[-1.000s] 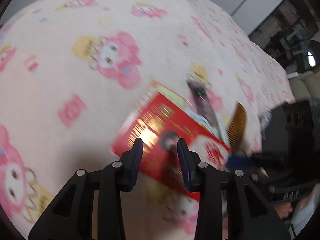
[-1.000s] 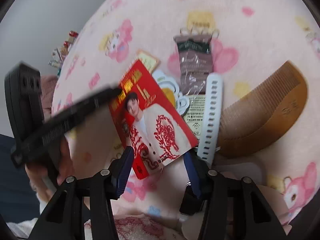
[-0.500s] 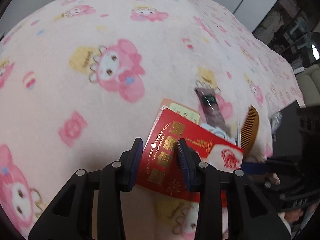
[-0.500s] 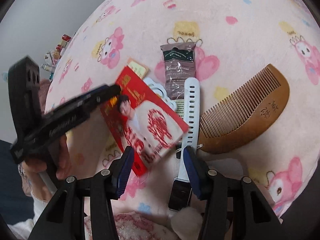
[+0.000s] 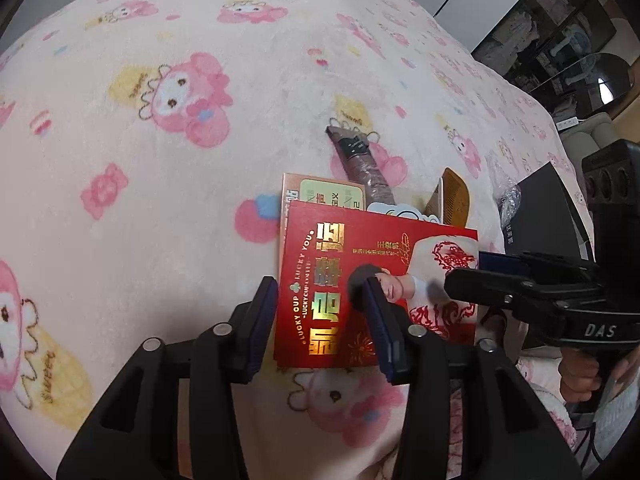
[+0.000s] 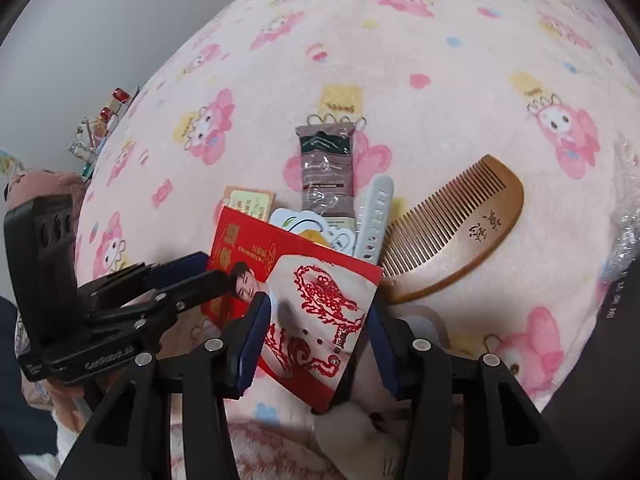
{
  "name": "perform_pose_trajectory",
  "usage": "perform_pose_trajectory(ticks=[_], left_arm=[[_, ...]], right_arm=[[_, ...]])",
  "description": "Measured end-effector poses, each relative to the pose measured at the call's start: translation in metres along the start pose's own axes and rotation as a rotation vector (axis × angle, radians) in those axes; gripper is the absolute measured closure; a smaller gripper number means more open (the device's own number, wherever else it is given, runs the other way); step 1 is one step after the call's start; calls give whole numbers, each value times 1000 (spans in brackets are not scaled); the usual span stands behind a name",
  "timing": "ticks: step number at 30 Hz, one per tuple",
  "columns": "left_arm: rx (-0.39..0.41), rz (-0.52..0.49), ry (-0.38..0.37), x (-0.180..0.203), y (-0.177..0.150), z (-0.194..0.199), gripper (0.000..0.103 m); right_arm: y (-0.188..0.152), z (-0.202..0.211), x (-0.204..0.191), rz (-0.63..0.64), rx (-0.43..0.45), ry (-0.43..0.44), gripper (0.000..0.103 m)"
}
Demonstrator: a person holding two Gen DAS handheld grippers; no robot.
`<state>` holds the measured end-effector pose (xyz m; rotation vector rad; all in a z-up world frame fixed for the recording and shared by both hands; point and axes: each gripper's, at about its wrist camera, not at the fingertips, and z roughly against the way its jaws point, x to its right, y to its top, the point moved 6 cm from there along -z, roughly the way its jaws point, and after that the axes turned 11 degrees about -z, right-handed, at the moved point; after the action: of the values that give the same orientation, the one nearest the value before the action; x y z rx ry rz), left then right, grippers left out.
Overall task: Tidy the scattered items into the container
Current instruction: 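Lift the red photo card off the bedspread with the right gripper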
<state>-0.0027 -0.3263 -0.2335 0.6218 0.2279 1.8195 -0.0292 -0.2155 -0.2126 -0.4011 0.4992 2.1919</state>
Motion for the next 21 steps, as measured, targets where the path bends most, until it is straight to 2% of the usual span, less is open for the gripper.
perform_pose_trajectory(ticks=[1,4,7,8,12,17,21], left_arm=[[6,-1,-14,5,2,0,47],[7,-3,-50,12,-4,2,39],[24,5,68,8,-4,2,41],[35,10,77,5,-4,3,41],[47,33,-34,4,-1,-2,42],[4,10,-71,12,-9,-13,42],[15,2,-121,21,-13,-8,42]], right_arm=[[-1,4,-1,-4,5,13,59],[-2,16,4,-27,18,24,59],[-6,18,7,-22,3,36,59],[-8,16,7,-21,-6,40,59],[-11,16,4,-20,-18,70,59],[-13,16,-8,12,-15,108,59],[-17,8,-6,41,-27,25,64]])
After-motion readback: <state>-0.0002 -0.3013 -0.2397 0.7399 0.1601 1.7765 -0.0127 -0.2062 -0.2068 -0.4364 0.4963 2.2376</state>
